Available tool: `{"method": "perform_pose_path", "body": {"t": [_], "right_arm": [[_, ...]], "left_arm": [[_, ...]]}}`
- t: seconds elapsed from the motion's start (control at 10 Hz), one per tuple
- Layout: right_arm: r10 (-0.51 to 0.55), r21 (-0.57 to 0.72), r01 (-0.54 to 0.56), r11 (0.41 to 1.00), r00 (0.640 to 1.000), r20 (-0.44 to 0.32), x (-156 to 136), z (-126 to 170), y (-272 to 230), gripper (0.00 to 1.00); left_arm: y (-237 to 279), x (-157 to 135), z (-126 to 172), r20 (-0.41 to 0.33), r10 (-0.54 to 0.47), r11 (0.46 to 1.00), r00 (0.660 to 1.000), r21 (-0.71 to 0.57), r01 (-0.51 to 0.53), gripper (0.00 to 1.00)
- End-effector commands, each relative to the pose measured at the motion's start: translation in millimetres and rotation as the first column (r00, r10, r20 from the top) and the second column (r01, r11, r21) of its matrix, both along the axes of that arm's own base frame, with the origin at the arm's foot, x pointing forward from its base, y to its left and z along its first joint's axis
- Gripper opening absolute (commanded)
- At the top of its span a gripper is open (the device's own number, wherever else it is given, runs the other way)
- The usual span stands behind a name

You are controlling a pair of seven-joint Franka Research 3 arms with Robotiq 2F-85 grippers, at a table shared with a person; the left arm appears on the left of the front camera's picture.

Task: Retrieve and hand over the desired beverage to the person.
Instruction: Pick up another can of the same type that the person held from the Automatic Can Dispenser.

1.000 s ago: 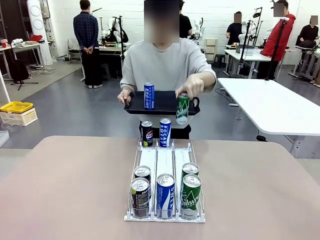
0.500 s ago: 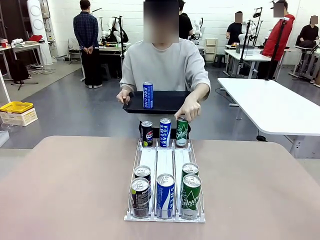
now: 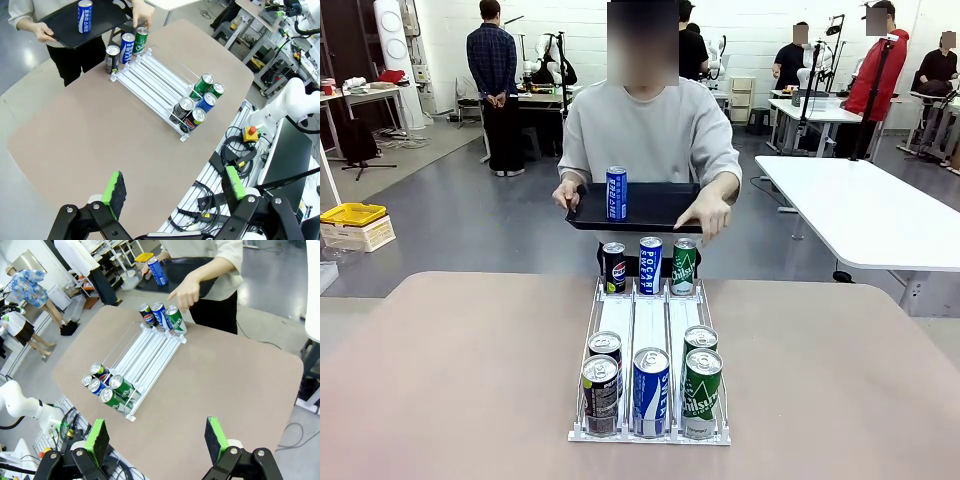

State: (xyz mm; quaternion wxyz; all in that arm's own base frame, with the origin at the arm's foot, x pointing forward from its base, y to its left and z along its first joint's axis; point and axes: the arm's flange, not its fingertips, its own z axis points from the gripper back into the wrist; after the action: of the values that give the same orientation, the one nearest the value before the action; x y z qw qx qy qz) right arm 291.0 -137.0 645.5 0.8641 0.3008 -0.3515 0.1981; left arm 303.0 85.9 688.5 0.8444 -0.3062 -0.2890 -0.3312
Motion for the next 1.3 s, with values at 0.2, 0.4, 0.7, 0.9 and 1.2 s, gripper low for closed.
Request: {"method": "perform_pose_path", "body": {"t": [0.2,0.4,0.7,0.9,1.2], "right_arm": [[0.035,-0.106,-0.051,0.993,0.989,-0.146,10.3,-3.4,53.8,1.00],[-0.075,-0.278,0.004,0.961,0.967,-0.244,12.3,0.6,132.7,1.00],[-0.259,-0.479,0.096,0.873,0.922,-0.288,7.8,2.6,248.5,1.00],[-0.338,-0.555,0.115,0.824,0.886,-0.318,23.9,-19.4,302.1,1.00],[-0.330,-0.545,0.049,0.837,0.840,-0.431,59.7,-51.6,359.1,1.00]], "left_arm": [[1.6,0.0,0.8,0.017,-0.017,1.000,1.000,-0.010,0.017,1.00],[1.6,0.0,0.8,0.017,-0.017,1.000,1.000,-0.010,0.017,1.00],[1.6,0.0,0.8,0.017,-0.017,1.000,1.000,-0.010,0.017,1.00],[1.6,0.0,0.8,0.017,-0.017,1.000,1.000,-0.010,0.017,1.00],[1.6,0.0,0.8,0.017,-0.017,1.000,1.000,-0.010,0.017,1.00]]}}
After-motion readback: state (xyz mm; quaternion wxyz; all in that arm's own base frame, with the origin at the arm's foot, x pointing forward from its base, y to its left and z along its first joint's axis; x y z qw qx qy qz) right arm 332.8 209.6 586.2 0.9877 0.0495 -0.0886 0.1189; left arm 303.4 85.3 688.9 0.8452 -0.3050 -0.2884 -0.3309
